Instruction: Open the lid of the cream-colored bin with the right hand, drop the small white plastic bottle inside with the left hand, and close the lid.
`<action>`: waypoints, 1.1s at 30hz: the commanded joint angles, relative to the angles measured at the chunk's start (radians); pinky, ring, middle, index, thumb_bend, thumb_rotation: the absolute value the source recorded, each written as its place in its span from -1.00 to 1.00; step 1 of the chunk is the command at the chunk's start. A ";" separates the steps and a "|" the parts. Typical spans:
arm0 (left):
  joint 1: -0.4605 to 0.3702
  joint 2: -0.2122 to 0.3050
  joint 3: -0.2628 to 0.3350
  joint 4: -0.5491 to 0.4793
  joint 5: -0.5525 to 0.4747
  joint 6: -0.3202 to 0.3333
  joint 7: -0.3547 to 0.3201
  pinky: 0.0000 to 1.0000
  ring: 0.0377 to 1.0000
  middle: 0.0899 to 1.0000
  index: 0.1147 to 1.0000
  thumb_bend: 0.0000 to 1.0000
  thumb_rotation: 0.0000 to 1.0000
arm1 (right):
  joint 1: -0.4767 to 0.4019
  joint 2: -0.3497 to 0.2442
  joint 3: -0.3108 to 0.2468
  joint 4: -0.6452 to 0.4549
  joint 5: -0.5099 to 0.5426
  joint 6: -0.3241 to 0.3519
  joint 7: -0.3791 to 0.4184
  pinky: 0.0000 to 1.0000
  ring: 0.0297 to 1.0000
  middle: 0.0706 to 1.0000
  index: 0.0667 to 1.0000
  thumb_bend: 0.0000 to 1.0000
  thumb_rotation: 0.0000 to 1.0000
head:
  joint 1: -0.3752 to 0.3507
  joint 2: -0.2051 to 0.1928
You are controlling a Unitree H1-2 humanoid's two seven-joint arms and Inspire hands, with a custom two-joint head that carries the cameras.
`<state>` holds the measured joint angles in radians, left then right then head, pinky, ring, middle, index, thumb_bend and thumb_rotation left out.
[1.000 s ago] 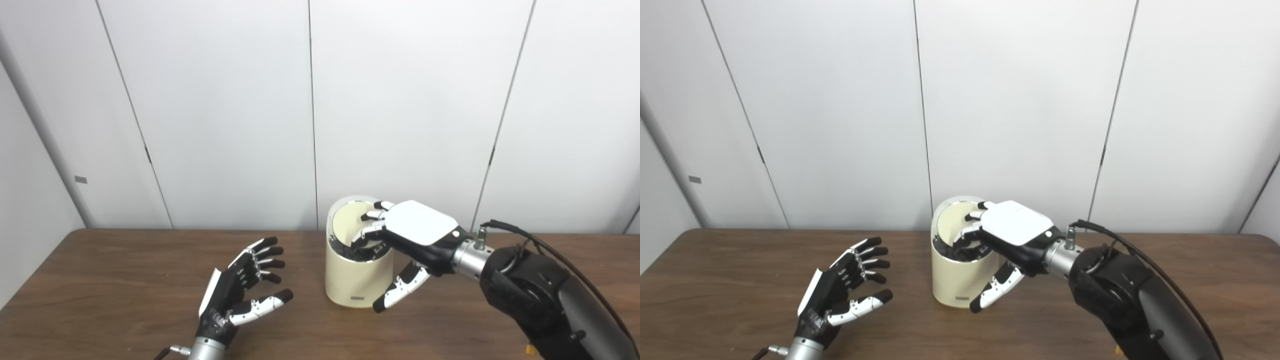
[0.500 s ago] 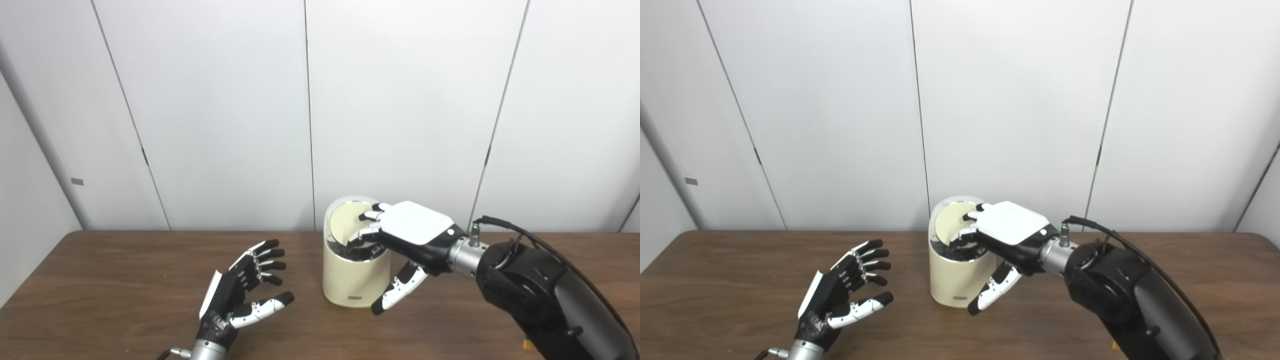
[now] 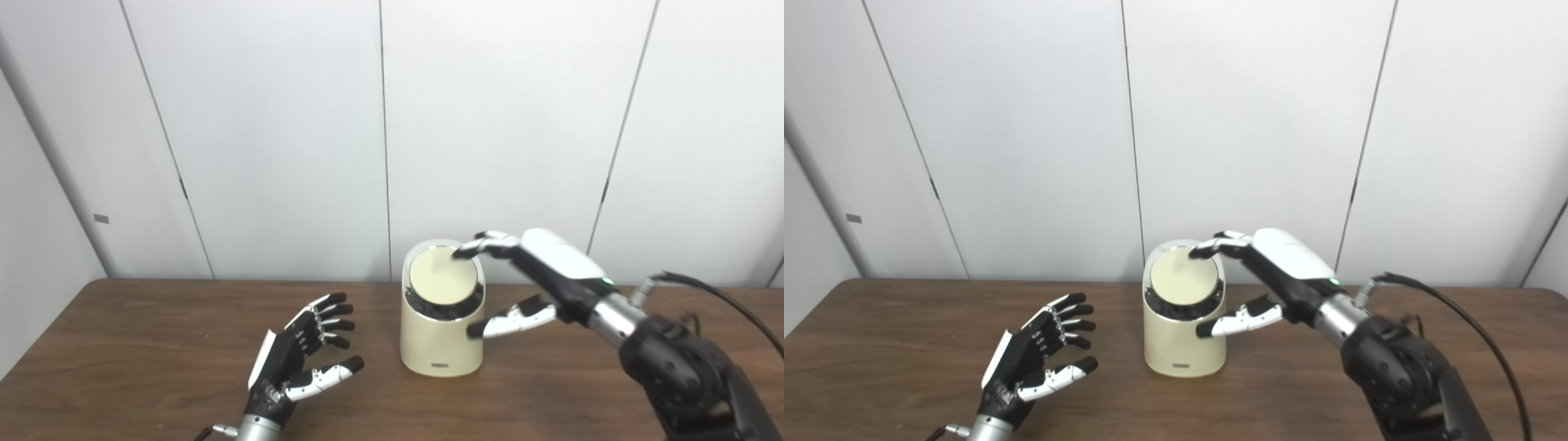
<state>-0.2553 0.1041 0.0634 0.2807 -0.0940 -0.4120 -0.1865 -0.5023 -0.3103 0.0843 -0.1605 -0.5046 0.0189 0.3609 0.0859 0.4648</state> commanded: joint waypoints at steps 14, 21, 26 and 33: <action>0.021 0.009 -0.003 0.020 -0.026 -0.031 -0.011 0.18 0.39 0.53 0.61 0.54 -0.74 | 0.251 0.115 -0.147 0.158 0.265 -0.208 -0.308 0.54 0.73 0.78 0.79 0.47 -0.35 | -0.025 0.000; 0.024 0.012 -0.004 0.007 -0.039 -0.035 -0.022 0.18 0.39 0.51 0.61 0.53 -0.74 | 0.277 0.150 -0.145 0.246 0.329 -0.286 -0.353 0.45 0.62 0.73 0.74 0.52 -0.49 | -0.030 0.000; 0.026 0.022 -0.005 0.010 -0.050 -0.038 -0.031 0.18 0.39 0.51 0.61 0.52 -0.76 | 0.283 0.176 -0.140 0.252 0.359 -0.274 -0.367 0.48 0.65 0.75 0.75 0.53 -0.55 | -0.043 0.001; 0.030 0.032 -0.004 0.008 -0.064 -0.033 -0.039 0.20 0.41 0.54 0.64 0.53 -0.75 | 0.287 0.191 -0.129 0.276 0.358 -0.306 -0.386 0.48 0.61 0.71 0.73 0.54 -0.56 | -0.073 0.002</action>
<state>-0.2493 0.1212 0.0582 0.2805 -0.1411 -0.4160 -0.2139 -0.1941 -0.1215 -0.0478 0.1307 -0.1502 -0.2324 -0.0119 0.0123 0.4663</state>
